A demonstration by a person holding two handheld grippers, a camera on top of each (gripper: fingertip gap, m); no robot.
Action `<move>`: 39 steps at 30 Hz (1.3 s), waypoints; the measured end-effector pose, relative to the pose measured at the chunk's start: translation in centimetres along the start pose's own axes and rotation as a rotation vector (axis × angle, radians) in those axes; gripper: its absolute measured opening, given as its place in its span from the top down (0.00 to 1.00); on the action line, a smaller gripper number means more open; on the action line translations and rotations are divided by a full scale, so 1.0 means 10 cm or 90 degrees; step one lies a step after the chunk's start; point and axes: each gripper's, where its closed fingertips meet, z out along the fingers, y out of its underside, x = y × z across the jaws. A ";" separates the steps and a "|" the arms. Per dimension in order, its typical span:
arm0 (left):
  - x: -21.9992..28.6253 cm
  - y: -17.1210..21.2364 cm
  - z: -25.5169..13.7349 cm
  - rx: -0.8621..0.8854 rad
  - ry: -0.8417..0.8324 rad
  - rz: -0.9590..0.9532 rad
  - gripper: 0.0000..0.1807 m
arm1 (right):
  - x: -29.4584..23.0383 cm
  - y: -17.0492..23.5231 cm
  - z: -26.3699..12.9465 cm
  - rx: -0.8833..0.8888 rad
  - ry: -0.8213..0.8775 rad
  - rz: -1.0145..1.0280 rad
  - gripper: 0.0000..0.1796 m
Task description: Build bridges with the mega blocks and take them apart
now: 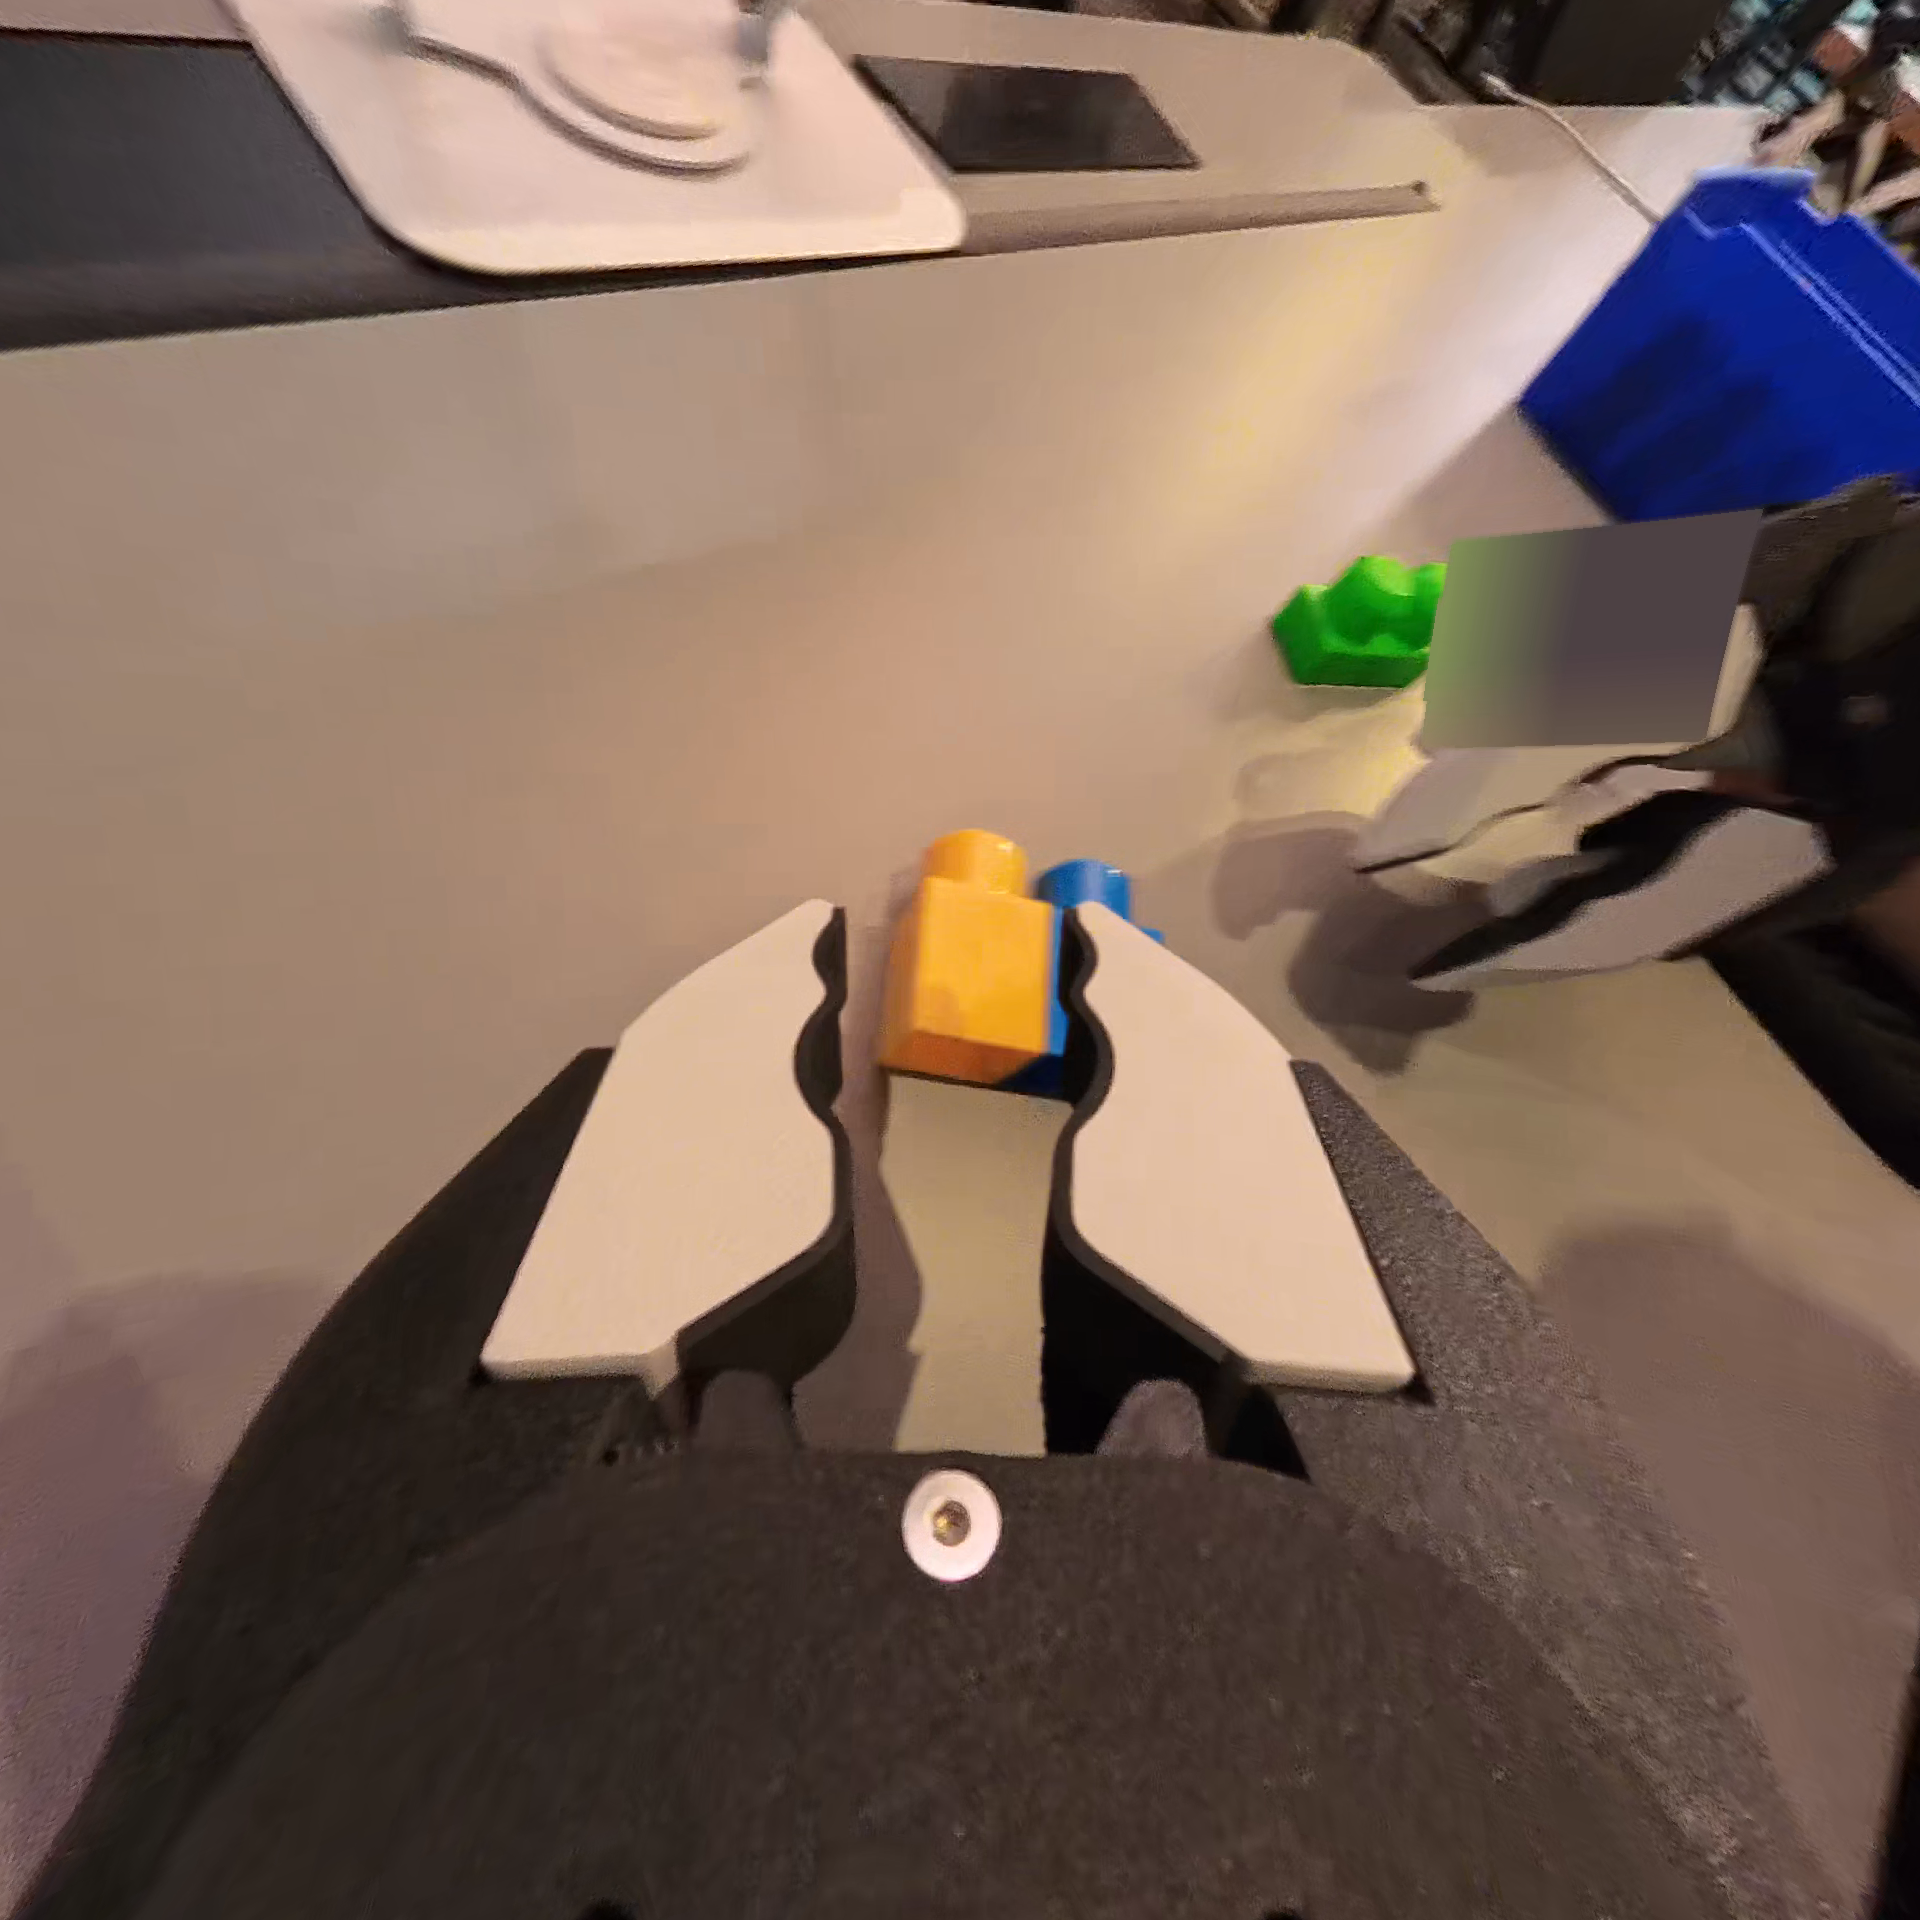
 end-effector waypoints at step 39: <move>0.18 0.56 0.51 -0.271 -0.125 0.164 0.53 | -0.02 0.04 -0.02 -0.014 -0.010 -0.002 0.81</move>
